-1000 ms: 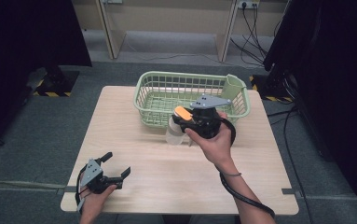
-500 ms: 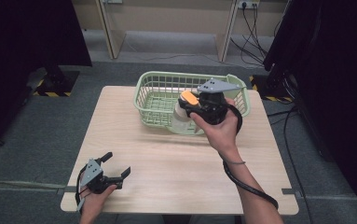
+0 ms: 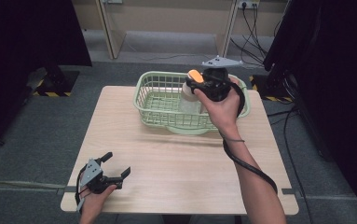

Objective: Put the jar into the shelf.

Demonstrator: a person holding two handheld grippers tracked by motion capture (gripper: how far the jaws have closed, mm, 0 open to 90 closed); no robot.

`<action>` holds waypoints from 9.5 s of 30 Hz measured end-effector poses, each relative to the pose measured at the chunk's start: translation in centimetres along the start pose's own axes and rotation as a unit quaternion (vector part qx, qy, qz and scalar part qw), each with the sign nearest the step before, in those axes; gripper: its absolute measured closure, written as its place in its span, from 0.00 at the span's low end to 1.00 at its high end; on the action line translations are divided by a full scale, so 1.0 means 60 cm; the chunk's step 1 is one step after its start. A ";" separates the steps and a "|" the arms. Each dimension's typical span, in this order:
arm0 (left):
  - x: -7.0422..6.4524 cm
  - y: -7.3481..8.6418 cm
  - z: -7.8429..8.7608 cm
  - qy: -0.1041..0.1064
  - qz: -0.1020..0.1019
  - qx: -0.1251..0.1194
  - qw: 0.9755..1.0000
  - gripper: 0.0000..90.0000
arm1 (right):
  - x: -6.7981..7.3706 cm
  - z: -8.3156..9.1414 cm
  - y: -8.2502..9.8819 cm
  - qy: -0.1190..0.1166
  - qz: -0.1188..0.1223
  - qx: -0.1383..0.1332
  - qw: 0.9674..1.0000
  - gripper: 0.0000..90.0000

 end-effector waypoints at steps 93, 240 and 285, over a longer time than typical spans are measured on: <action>0.000 -0.001 -0.001 0.003 -0.003 -0.002 1.000 0.02 | -0.075 -0.249 0.152 0.024 -0.103 0.145 0.984 0.27; -0.001 0.001 0.000 -0.005 -0.004 0.000 1.000 0.02 | 0.039 0.053 0.361 -0.036 -0.113 0.096 0.988 0.09; -0.001 0.001 0.000 -0.006 -0.005 -0.001 1.000 0.02 | 0.010 0.118 0.474 0.023 -0.170 0.088 0.981 0.09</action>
Point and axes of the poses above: each handheld gripper's, and its own axes: z roughly backward along the jaws, y roughly out of its underside, x roughly to its left, the point moved 4 cm from there along -z, roughly forward along the jaws, and after that the axes turned 14 degrees about z, right-handed, at the moved point
